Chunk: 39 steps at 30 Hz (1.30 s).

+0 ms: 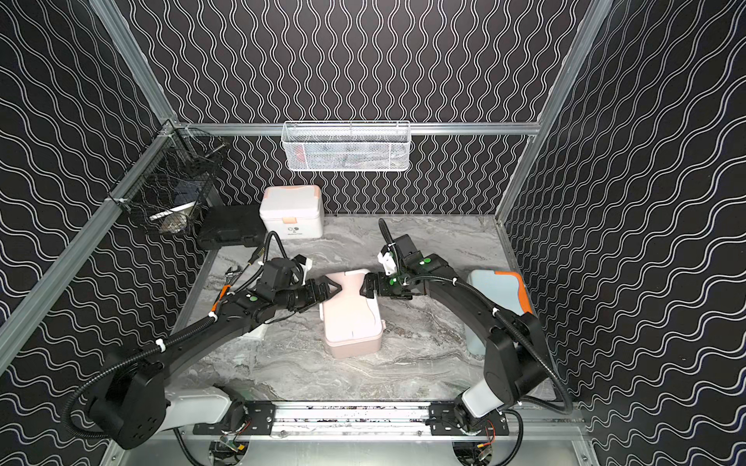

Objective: Open first aid kits and take out gauze
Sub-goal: Adjust the first aid kit at the center of the board, then open the fastener of the first aid kit.

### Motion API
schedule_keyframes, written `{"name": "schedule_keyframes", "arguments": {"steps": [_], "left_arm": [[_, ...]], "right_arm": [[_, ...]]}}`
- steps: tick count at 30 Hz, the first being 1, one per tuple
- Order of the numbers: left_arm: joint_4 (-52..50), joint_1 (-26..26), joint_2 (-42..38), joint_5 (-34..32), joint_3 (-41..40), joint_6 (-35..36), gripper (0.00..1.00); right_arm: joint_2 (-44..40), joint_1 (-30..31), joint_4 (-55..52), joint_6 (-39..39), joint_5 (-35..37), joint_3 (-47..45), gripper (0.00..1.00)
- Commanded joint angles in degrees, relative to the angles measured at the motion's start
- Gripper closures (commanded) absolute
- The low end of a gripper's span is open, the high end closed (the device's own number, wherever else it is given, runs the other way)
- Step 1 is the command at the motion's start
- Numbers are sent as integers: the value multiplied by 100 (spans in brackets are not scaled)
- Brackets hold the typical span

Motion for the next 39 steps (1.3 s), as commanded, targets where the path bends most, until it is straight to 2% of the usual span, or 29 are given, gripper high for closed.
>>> {"name": "schedule_keyframes", "arguments": {"steps": [1,5,10,13,16,22,32,39], "left_arm": [[137,85,-175,65,-92,-7,1],[225,336,-534,323,-424,-91,1],[775,502,-999,1062,-905,-302,1],[1341,647,-1249,1466,-1297,-661,1],[2089,684,-1275,1740,-1675,-1067,1],[2741,685,-1068,1796,-1995,-1226,1],[4551,687,-482,2131,-2282,-2009,2],[4966,669,-643,2205,-2490,-2343,2]], "right_arm": [[-288,13,-494,43,531,125,0],[-549,305,-636,4,506,295,3],[-506,883,-795,-10,567,606,11],[-335,1174,-873,-40,587,765,21],[-125,1439,-887,-54,579,858,35],[272,1765,-888,23,596,957,55],[630,1855,-982,105,911,913,56],[748,1854,-1050,216,1082,863,56]]}}
